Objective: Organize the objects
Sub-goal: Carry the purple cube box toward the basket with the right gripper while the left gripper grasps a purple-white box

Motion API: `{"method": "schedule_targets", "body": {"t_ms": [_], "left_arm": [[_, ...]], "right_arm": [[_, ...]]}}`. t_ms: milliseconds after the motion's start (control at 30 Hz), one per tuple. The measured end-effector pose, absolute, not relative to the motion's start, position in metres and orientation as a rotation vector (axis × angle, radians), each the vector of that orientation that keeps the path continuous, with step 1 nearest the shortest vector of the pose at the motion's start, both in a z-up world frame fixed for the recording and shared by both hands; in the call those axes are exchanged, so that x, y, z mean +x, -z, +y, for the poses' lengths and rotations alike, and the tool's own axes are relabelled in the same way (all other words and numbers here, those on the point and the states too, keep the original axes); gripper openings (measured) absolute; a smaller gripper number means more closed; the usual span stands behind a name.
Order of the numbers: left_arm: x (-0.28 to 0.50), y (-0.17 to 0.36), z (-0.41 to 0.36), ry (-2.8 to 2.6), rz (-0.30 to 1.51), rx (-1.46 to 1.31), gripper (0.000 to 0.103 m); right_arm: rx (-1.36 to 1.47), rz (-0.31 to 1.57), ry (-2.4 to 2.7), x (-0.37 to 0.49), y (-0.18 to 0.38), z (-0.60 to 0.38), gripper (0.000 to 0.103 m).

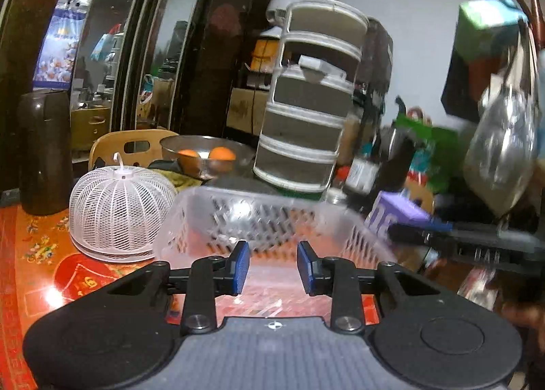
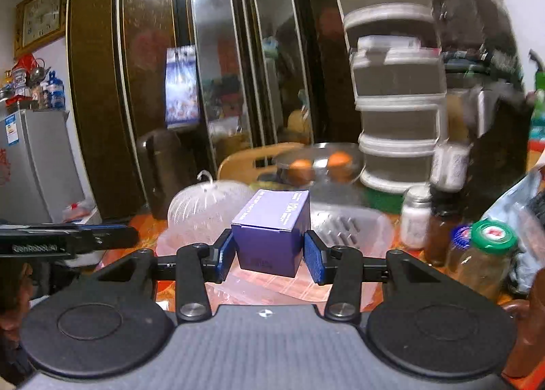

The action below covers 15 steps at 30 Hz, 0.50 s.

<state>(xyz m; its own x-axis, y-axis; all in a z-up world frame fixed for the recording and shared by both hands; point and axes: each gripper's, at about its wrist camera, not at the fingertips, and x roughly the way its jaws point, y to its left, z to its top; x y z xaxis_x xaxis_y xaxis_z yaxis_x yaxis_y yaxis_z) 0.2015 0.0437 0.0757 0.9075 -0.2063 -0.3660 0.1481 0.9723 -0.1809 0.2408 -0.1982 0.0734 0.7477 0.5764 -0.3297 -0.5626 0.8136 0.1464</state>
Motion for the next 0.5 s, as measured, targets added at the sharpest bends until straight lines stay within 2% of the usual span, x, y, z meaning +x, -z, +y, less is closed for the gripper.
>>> {"method": "schedule_targets", "body": {"t_ms": [133, 200, 333, 400, 500], "left_arm": [[0.158, -0.058, 0.083, 0.162, 0.375, -0.195, 0.041], [0.129, -0.045, 0.103, 0.111, 0.381, -0.181, 0.059], [0.082, -0.012, 0.135, -0.024, 0.420, -0.150, 0.064], [0.067, 0.003, 0.150, -0.076, 0.437, -0.162, 0.076], [0.067, 0.027, 0.150, -0.113, 0.509, -0.094, 0.077]], "right_arm": [[0.053, 0.338, -0.634, 0.215, -0.065, -0.219, 0.047], [0.035, 0.324, -0.632, 0.202, -0.062, -0.228, 0.048], [0.046, 0.321, -0.642, 0.183, -0.052, -0.239, 0.048], [0.062, 0.321, -0.646, 0.175, -0.046, -0.243, 0.048], [0.094, 0.324, -0.654, 0.165, -0.038, -0.246, 0.048]]}}
